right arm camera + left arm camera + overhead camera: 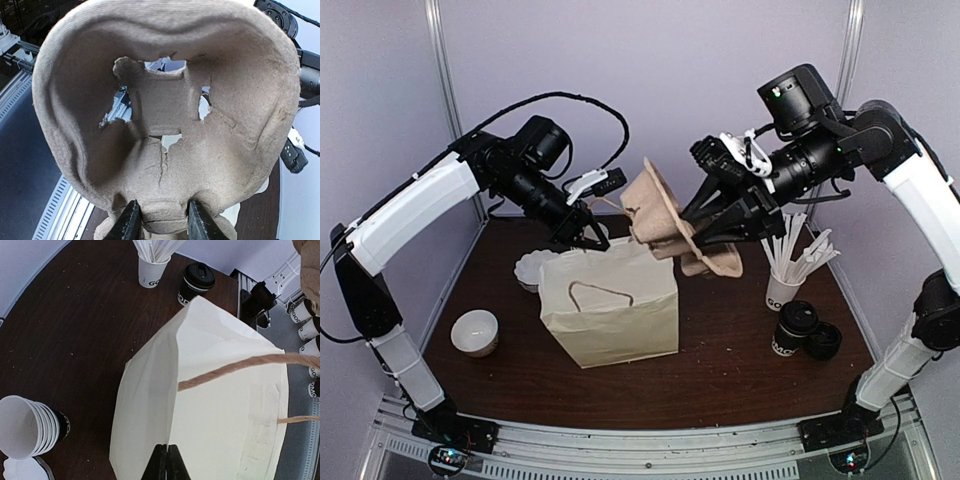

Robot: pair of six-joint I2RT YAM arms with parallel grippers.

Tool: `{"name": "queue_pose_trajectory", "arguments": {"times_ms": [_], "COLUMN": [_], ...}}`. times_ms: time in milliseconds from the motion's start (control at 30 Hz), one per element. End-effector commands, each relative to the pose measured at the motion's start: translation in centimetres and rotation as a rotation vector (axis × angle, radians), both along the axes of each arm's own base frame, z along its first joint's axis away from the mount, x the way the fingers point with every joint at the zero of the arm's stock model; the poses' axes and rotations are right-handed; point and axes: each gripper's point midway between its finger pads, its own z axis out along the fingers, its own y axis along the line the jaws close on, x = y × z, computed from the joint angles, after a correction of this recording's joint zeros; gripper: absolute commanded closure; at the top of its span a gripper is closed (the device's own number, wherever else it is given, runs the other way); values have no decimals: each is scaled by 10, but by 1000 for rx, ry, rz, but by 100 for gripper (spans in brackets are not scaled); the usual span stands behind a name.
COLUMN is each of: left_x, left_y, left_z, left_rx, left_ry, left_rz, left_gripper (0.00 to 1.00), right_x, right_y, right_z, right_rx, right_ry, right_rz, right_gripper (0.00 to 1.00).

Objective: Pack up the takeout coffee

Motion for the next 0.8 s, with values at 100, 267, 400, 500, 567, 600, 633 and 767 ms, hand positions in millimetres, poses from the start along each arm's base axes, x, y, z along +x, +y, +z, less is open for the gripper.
{"name": "queue_pose_trajectory", "arguments": {"times_ms": [100, 267, 400, 500, 567, 600, 633, 767], "left_x": [-7, -25, -33, -35, -37, -36, -36, -39], "left_y": [-27, -39, -43, -45, -45, -45, -45, -44], "left_z": [29, 32, 29, 27, 25, 24, 23, 21], "left_rx": [-103, -131, -113, -111, -102, -99, -97, -92], "left_ry": [43, 105, 118, 131, 135, 135, 137, 155], "left_rz": [17, -40, -65, -71, -74, -71, -68, -74], "left_gripper": [100, 100, 100, 100, 100, 100, 100, 100], "right_x": [-1, -5, -7, -6, -6, -5, -4, -2], "right_y": [48, 70, 77, 81, 82, 82, 82, 79], "right_z": [32, 25, 9, -7, -15, -19, -22, -35], "right_rx": [134, 127, 94, 63, 48, 39, 31, -1], "right_ry": [104, 115, 129, 145, 156, 159, 160, 154], "right_rz": [58, 94, 114, 111, 109, 104, 98, 72], "right_gripper": [67, 66, 66, 66, 66, 66, 66, 66]}}
